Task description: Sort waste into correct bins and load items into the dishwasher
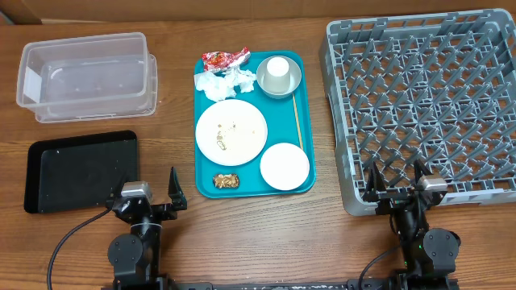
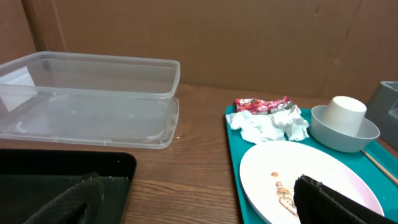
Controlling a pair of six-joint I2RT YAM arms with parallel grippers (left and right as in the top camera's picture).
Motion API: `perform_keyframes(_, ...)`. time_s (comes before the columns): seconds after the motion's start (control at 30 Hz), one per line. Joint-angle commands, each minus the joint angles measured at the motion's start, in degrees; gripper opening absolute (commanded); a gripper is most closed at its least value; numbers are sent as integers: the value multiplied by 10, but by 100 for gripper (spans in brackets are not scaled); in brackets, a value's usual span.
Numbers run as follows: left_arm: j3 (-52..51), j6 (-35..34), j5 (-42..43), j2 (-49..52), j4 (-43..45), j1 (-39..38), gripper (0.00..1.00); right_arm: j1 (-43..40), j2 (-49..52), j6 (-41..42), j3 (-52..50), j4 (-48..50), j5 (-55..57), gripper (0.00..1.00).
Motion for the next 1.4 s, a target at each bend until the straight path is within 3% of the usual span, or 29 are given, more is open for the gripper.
perform_keyframes(0.0, -4, 13, -8, -7, 1, -4, 100, -2, -7, -2, -6, 2, 6, 100)
perform_keyframes(0.5, -4, 1, 6, -7, 2, -4, 100, -2, -7, -2, -6, 2, 5, 100)
perform_keyframes(0.6, -4, -106, 64, -7, 8, -4, 100, -2, -7, -2, -6, 2, 5, 100)
perform_keyframes(0.77, -3, -378, 203, -7, 17, -4, 100, -2, -7, -2, -6, 2, 6, 100)
perform_keyframes(1.0, -3, -572, 250, -7, 21, -4, 100, -2, -7, -2, -6, 2, 6, 100)
perform_keyframes(1.2, -3, -592, 272, -7, 21, -4, 100, -2, -7, -2, -6, 2, 6, 100)
perform_keyframes(1.37, -3, -557, 285, -7, 20, -4, 100, -2, -7, -2, -6, 2, 5, 100)
